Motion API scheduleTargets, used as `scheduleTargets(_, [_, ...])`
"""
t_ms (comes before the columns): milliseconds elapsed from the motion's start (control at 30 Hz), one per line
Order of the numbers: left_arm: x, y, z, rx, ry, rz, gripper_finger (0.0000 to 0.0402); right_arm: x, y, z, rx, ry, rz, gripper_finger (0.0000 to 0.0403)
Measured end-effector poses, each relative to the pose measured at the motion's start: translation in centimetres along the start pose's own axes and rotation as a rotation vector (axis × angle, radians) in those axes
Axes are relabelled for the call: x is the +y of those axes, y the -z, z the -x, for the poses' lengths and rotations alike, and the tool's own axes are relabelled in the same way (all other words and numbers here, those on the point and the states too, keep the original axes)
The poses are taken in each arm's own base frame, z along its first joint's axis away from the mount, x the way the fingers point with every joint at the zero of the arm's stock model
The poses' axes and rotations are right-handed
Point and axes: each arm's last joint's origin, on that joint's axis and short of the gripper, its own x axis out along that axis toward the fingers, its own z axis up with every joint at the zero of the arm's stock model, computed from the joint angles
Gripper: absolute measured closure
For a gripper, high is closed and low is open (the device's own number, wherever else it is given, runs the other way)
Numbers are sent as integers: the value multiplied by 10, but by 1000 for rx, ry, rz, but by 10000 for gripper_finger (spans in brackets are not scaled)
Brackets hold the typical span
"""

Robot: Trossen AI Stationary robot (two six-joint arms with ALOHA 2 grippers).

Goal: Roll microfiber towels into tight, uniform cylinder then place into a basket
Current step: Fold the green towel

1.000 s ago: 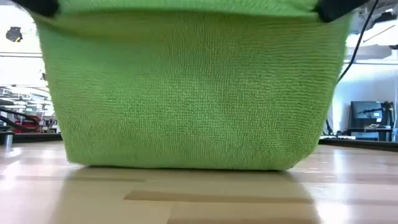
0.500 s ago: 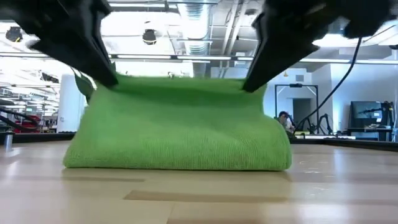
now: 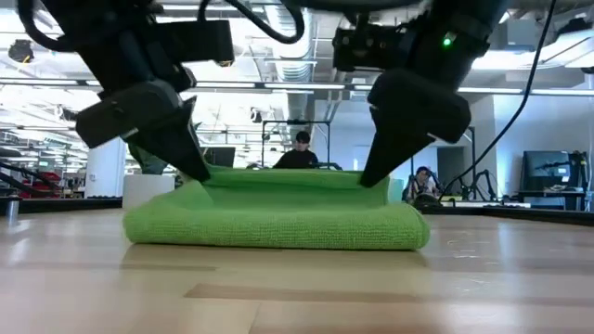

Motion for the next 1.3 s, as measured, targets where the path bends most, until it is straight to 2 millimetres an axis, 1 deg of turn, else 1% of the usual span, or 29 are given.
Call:
scheduleTargets(167, [1,2,-9,27,45,-12,401,0,-2,-1,-8,-10,-13,393])
scheduleTargets(367, [3,1,-10,34,45,-6,401,-1,-3,-2,0,-27,-40,394])
scheduleTargets(433, [3,1,-10,29,37,-7,395,-2,-3,-2,1,-27,-50,391])
scheduleTargets(533, [4,1,-10,32,33,-17,369,-5,-5,-4,4,-24,-59,392])
scheduleTargets(700, [4,4,-11,69,51,-33,313,-7,-6,-6,8,-24,-68,392])
scheduleTargets(833, [6,7,-9,126,61,-101,289,-8,-7,-7,5,-29,-76,390])
scheduleTargets(967, [10,1,3,121,-14,-145,292,-12,-9,-9,16,-42,-90,394])
scheduleTargets(1067, [7,-6,16,70,-41,-158,299,-15,-11,-12,18,-37,-101,392])
scheduleTargets(1167, [-3,-12,24,-18,-6,-130,305,-17,-12,-13,18,-35,-107,388])
scheduleTargets(1300, [-20,-12,21,-137,99,-91,311,-19,-13,-14,36,-61,-114,390])
